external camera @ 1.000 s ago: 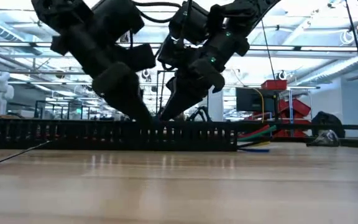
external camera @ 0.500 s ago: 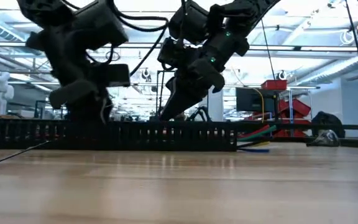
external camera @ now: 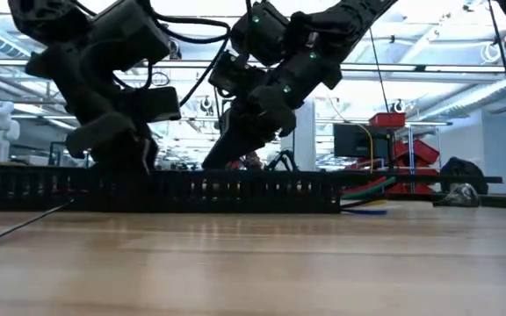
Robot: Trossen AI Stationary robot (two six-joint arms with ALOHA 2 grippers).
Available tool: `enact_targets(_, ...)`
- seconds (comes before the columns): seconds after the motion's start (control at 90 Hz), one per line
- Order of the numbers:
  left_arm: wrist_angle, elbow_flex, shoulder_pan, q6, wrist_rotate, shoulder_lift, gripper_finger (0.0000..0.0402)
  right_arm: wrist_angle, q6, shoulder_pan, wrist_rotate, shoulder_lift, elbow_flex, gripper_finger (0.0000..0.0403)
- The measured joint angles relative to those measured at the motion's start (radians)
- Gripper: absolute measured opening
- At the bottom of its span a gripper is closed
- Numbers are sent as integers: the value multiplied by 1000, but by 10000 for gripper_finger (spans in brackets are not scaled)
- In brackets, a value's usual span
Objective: Ziptie cables
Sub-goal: Insert the black cable duct cover into the black cable duct
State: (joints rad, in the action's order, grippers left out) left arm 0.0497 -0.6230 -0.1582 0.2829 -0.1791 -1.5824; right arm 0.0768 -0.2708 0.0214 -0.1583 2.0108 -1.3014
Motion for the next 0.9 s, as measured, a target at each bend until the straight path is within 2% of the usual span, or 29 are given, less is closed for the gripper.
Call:
enact_targets(0.133,-18,-5,2,-14,-2,-1,228,49,-3,-5,25,-72,1,0)
enact_targets(0.222,-13,-4,2,-29,-5,-1,229,144,-3,-6,40,-122,-2,0)
enact_targets(0.311,-10,-4,2,-28,-5,-1,229,259,4,-5,79,-139,-2,0)
enact_targets(0.433,-8,-4,2,-28,-5,-1,230,357,25,-9,82,-137,2,0)
enact_targets(0.511,-15,-2,2,-35,-5,-1,230,340,24,-21,78,-109,17,0)
enact_targets(0.733,-85,-1,14,-65,3,-34,230,98,22,-28,2,5,7,0)
enact_targets(0.9,-74,-31,18,-75,0,-61,231,109,18,-24,-9,25,-19,0)
